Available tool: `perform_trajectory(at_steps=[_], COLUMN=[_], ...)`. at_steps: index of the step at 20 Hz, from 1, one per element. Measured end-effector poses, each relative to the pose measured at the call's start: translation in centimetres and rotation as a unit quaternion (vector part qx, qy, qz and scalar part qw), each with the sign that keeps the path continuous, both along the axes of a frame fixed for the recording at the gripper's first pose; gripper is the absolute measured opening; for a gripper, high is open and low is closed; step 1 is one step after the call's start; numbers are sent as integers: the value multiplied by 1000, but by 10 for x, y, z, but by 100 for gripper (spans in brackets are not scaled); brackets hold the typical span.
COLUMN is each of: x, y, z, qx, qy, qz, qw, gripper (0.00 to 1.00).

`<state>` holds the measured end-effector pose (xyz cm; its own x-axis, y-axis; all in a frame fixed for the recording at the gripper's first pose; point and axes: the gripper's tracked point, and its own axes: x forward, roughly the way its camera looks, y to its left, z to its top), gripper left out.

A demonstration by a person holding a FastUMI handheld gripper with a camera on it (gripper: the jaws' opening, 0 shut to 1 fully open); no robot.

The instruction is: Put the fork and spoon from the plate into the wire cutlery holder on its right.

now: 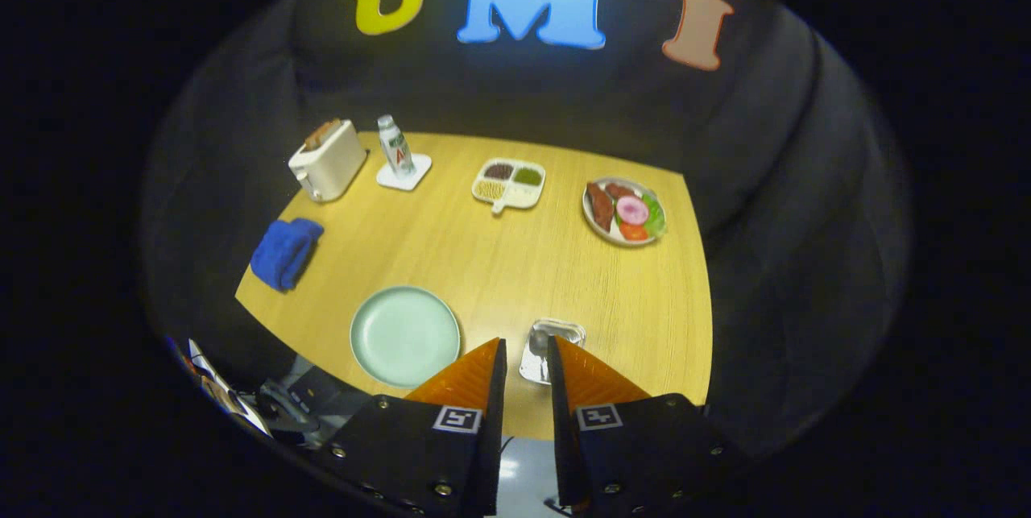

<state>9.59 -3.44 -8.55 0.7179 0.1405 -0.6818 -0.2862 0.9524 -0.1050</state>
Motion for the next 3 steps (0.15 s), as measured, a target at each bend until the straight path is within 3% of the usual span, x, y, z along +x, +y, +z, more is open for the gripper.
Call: perform_trajectory(at_steps=[3], x=[-28], y=[45], z=[32], qx=[47], qy=[-123], qz=[-9], qw=[991], gripper=[30])
